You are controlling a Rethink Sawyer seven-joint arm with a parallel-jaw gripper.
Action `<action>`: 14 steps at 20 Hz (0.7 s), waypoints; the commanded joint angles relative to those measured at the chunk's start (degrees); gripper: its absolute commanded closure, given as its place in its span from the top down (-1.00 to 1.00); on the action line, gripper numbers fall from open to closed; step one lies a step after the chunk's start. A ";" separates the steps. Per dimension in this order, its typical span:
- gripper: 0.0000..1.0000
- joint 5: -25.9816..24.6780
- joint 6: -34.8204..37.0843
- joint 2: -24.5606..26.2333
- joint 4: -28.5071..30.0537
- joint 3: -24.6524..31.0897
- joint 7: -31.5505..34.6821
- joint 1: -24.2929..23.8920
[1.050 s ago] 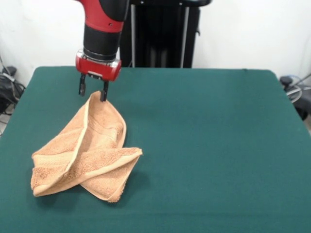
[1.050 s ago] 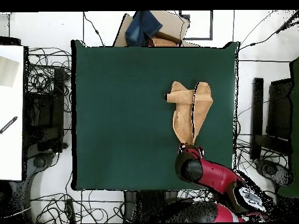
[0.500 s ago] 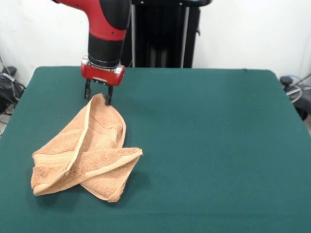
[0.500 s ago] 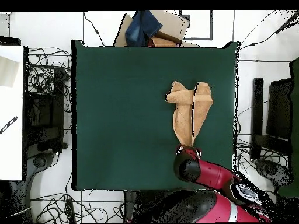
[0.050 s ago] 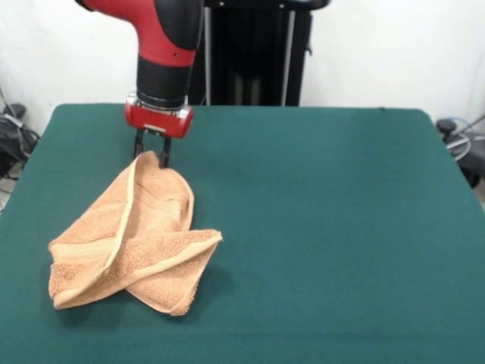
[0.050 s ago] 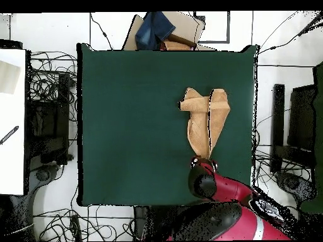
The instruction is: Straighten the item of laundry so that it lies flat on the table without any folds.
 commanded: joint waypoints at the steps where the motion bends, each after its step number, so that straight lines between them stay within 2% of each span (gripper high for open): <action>1: -1.00 -1.04 -11.72 2.86 -4.08 6.63 12.51 -1.76; 6: -1.00 -1.60 -13.93 3.04 -3.96 7.20 12.36 -2.41; 13: -1.00 -0.20 -9.47 2.47 -3.77 7.63 11.32 -2.75; 14: -1.00 0.33 -6.89 2.19 -3.81 7.41 10.52 -2.27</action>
